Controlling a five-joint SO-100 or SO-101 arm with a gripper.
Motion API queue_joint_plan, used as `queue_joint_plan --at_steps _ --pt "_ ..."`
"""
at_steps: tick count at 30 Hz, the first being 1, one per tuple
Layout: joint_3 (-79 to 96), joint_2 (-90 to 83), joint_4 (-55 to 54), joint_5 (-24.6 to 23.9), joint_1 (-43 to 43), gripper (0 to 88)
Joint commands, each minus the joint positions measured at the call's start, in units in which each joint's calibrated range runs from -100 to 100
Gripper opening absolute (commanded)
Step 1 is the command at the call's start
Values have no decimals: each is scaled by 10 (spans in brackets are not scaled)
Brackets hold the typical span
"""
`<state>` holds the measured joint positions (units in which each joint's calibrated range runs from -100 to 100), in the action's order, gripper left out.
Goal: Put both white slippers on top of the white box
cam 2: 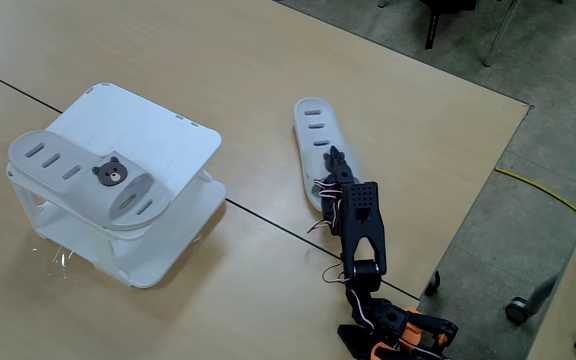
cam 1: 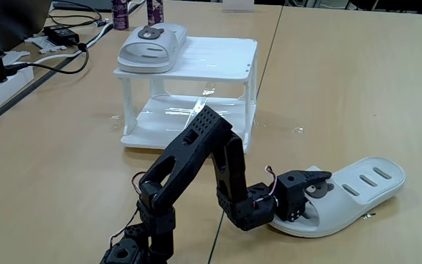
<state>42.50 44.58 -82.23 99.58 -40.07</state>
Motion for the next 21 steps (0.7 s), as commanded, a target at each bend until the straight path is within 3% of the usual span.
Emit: queue_joint_plan --at_steps 1,6,10,15,21 --pt "-33 -157 129 4 -11 8" --pt "-175 -397 520 4 -10 8" --pt "-352 -484 774 4 -8 8" --pt "-523 -537 947 4 -7 8" --pt "-559 -662 1082 4 -7 8"
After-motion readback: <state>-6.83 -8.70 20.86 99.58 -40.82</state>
